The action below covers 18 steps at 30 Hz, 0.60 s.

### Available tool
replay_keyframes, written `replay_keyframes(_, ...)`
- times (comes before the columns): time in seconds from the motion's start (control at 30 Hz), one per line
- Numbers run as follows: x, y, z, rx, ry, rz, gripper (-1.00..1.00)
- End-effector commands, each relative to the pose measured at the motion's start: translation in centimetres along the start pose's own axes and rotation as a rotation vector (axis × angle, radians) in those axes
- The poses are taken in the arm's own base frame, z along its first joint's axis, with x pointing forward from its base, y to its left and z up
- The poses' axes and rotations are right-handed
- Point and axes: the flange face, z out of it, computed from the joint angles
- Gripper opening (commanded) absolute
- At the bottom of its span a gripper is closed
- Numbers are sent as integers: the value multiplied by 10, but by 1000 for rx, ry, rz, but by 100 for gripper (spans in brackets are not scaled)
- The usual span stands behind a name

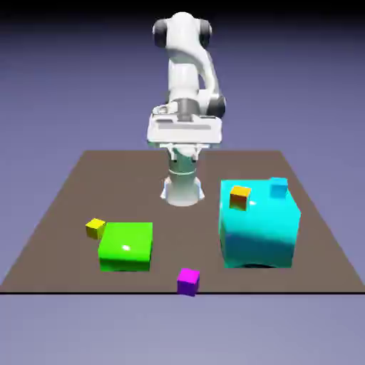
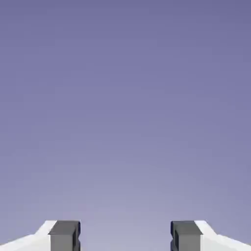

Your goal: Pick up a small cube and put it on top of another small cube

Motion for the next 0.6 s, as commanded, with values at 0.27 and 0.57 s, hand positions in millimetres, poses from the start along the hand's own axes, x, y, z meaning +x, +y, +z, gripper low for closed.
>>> replay_keyframes(0.27, 69, 185, 83, -404, -76, 930, 0)
replay_keyframes(0.57, 59, 399, 93, -776, 17, 1872, 0)
